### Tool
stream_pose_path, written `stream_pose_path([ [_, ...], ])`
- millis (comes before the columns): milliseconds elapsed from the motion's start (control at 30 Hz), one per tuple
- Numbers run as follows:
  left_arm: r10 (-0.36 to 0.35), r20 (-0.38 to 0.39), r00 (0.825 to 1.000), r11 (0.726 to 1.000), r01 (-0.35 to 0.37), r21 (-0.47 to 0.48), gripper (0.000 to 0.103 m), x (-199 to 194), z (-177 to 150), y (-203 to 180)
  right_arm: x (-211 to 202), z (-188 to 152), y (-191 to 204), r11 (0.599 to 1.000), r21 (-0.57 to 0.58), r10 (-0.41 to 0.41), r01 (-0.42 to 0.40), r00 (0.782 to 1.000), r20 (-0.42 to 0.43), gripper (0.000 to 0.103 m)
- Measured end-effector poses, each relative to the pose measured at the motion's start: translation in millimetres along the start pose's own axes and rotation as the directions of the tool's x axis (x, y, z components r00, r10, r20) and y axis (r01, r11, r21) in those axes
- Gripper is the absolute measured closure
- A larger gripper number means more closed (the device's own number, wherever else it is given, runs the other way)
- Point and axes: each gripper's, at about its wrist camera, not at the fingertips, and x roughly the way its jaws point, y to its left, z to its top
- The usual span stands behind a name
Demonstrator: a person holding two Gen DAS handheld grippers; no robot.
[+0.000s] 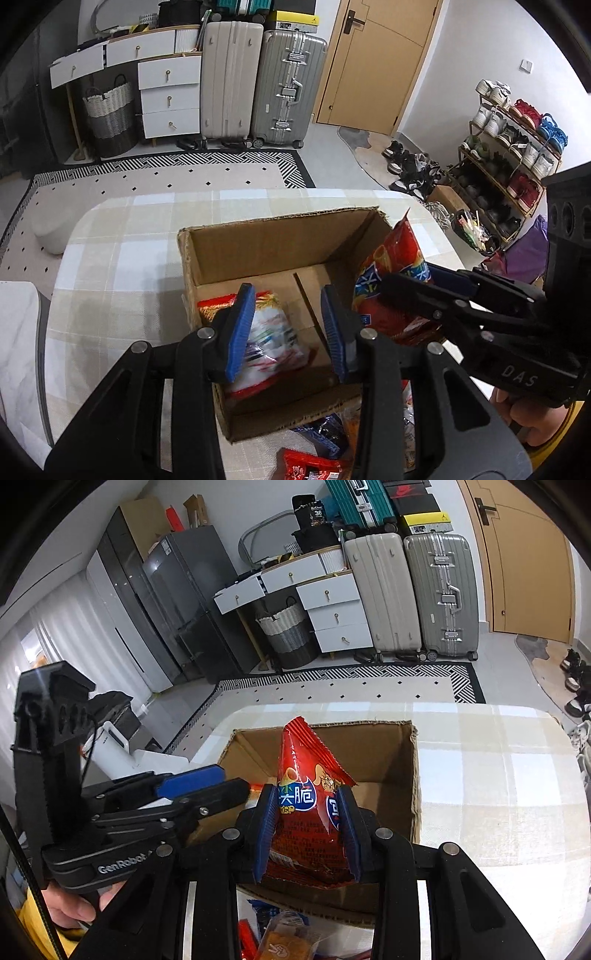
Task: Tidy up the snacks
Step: 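Open both grippers to drop the packets into the box, then withdraw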
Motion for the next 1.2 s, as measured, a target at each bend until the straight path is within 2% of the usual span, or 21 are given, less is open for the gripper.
stream_pose_path([
  [233, 0.014, 0.008, 1.000, 1.000, -0.014, 0.006, 0.070, -13.4, -11.2, 2.6, 7.2, 0.6, 1.5, 1.000, -0.001, -0.010, 0.010, 1.000, -0.016, 0.069],
  [467, 0.035, 0.025, 0.999, 0.999, -0.035, 0.004, 0.066, -43.3, -27.7, 3.5, 4.8, 3.2, 1.7, 0.999, 0.009, -0.031, 0.031, 1.000, 0.000, 0.069],
  [533, 0.042, 0.031, 0.999, 0.999, -0.042, -0.001, 0.062, -52.6, -28.5, 5.3, -0.2, 2.9, 2.1, 0.999, 0.009, -0.032, 0.032, 0.999, 0.010, 0.069],
  [567, 0.050, 0.035, 0.998, 0.999, -0.050, -0.006, 0.054, -57.9, -29.8, 5.0, -4.1, 2.8, 3.4, 1.000, 0.007, -0.030, 0.030, 0.999, 0.015, 0.069],
  [600, 0.054, 0.041, 0.998, 0.998, -0.054, -0.011, 0.048, -63.2, -31.0, 4.8, -9.7, 2.6, 5.4, 1.000, 0.004, -0.028, 0.028, 0.999, 0.027, 0.069],
  [733, 0.059, 0.070, 0.996, 0.998, -0.058, -0.017, 0.046, -89.8, -37.7, 1.1, -34.5, 2.2, 16.2, 1.000, -0.007, -0.022, 0.022, 0.998, 0.063, 0.069],
  [900, 0.061, 0.123, 0.991, 0.998, -0.059, -0.020, 0.026, -135.4, -53.3, -10.3, -84.4, -5.4, 39.3, 0.999, -0.042, -0.018, 0.023, 0.990, 0.136, 0.061],
  [1033, 0.054, 0.170, 0.984, 0.999, -0.051, -0.018, 0.025, -178.0, -67.0, -18.7, -125.8, -20.3, 58.4, 0.997, -0.069, -0.013, 0.027, 0.981, 0.196, 0.054],
  [1133, 0.053, 0.208, 0.977, 0.998, -0.049, -0.026, 0.022, -213.7, -82.1, -23.4, -158.4, -36.6, 70.7, 0.996, -0.081, -0.001, 0.022, 0.970, 0.245, 0.053],
  [1200, 0.056, 0.226, 0.972, 0.998, -0.051, -0.028, 0.021, -233.1, -91.9, -27.2, -182.3, -52.1, 77.7, 0.996, -0.082, -0.005, 0.030, 0.958, 0.287, 0.047],
])
